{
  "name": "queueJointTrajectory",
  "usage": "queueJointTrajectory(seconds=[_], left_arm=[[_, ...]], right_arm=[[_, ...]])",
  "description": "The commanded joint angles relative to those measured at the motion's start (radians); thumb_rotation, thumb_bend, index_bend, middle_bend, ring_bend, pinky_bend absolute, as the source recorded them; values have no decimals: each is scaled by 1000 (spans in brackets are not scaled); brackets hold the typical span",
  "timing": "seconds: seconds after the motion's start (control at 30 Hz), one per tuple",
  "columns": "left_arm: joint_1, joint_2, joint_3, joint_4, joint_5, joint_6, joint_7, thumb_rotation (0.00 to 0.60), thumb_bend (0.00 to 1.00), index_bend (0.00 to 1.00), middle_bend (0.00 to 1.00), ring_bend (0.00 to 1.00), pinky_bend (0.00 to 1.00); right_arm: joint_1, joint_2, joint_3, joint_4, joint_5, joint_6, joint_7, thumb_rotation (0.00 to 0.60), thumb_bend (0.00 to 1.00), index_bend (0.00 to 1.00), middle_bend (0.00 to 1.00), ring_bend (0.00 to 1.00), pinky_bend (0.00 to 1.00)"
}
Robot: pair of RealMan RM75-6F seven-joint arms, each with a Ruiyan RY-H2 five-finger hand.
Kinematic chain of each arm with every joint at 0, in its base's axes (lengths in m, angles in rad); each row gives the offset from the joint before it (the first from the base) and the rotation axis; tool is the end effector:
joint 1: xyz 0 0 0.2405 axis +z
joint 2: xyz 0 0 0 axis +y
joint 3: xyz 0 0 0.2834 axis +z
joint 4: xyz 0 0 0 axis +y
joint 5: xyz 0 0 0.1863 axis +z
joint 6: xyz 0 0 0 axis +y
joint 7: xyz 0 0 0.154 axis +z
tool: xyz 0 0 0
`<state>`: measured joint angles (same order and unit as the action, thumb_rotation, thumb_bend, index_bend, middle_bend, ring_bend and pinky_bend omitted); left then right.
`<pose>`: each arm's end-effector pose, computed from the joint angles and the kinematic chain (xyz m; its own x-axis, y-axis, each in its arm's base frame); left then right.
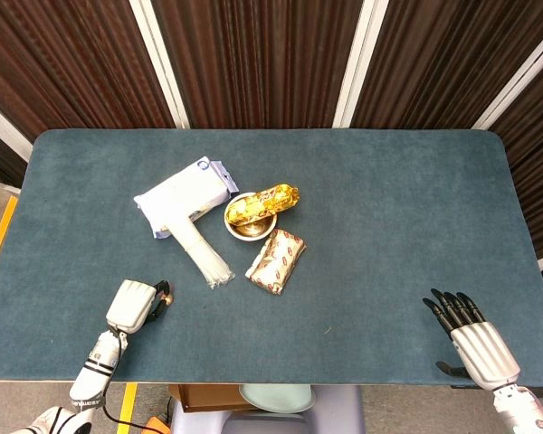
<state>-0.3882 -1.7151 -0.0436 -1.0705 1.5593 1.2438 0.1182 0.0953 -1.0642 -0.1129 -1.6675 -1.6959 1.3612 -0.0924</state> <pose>-0.2794 0.2814 -0.0142 0.5091 0.1012 0.8547 0.8254 -0.3390 -0.4515 -0.3118 -0.1546 0.1567 0.5088 -0.2560 0.8219 -0.8583 -0.2245 0.4614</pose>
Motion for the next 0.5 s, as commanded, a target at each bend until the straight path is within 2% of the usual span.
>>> queueJointTrajectory(seconds=[0.03,0.5], left_arm=[[-2,-1,2,3,-4,-3,3,600,438,519,1000,1000,1000],[-13,-12,6,15,-18,-4,13,600,437,575,1000,1000,1000]], right_arm=[[1,0,0,1,0,-1,0,600,212,0,0,0,0],[0,2,-1,-1,2,2,2,600,212,0,0,0,0]])
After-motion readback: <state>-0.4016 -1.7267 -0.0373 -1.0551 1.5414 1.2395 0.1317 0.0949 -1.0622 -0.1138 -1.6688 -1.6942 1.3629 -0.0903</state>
